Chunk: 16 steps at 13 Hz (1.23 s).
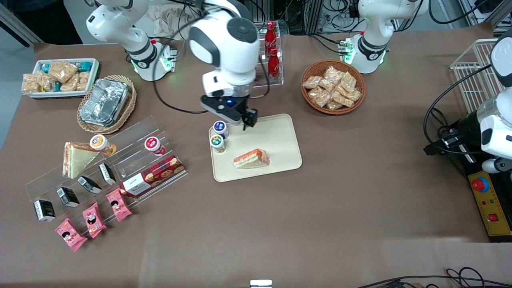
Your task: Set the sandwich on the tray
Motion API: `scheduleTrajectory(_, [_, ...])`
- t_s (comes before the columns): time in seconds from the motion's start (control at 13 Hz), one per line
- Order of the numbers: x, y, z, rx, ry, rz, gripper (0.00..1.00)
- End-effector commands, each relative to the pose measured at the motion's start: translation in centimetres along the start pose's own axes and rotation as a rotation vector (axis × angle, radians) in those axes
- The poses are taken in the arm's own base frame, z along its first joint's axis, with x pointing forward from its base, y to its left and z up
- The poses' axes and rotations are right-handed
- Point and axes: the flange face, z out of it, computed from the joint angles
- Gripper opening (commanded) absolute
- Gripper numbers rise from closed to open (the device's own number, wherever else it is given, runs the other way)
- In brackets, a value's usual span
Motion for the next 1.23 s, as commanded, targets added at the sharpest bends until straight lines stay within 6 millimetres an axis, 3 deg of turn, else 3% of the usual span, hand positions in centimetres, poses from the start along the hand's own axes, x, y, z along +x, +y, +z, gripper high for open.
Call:
scheduleTrajectory(0.0, [5.4, 5.9, -5.0, 0.028, -0.007, -0.154, 1.0])
scheduleTrajectory(0.23, [13.4, 12.8, -7.0, 0.051, -0.009, -0.315, 1.0])
scheduleTrajectory(0.46, [21.9, 21.3, -5.6, 0.038, -0.02, -0.446, 1.0])
scheduleTrajectory(0.62, [27.1, 26.6, -4.6, 0.125, -0.024, -0.512, 1.0])
scheduleTrajectory(0.85, [31.2, 31.9, -3.1, 0.185, -0.02, -0.577, 1.0])
scheduleTrajectory(1.15, [32.2, 34.5, -2.7, 0.177, -0.043, -0.516, 1.0])
